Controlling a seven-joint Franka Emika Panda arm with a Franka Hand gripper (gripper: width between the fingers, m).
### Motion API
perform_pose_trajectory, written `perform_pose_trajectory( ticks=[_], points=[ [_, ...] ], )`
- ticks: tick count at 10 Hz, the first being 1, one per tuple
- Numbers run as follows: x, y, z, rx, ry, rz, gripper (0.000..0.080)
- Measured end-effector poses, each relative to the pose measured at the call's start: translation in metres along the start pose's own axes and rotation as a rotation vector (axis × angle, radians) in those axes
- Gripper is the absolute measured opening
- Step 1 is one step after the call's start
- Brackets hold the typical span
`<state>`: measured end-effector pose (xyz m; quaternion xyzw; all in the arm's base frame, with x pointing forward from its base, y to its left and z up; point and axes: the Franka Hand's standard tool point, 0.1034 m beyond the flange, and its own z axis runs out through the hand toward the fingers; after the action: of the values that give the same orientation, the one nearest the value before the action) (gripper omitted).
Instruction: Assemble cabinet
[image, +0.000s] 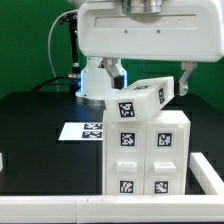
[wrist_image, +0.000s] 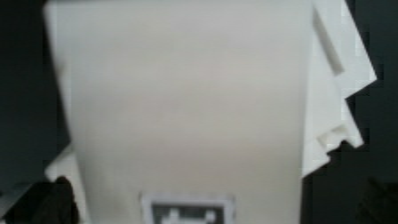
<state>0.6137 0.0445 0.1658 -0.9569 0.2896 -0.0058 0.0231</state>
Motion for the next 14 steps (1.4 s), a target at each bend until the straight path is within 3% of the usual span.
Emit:
perform_pose_trajectory(
  ticks=[7, 8, 9, 10, 14],
  points=[
    [0.011, 0.015, 0.001, 0.0, 0.001, -0.015, 0.0796],
    [0.011, 0.015, 0.001, -0.001, 0.001, -0.015, 0.0698],
    [0.011, 0.015, 0.001, -0.001, 0.001, -0.015, 0.0698],
    [0.011, 0.015, 0.001, -0.001, 0.001, -0.015, 0.0553],
    [0.01, 0.013, 0.002, -0.003, 0.002, 0.037, 0.0554]
  ],
)
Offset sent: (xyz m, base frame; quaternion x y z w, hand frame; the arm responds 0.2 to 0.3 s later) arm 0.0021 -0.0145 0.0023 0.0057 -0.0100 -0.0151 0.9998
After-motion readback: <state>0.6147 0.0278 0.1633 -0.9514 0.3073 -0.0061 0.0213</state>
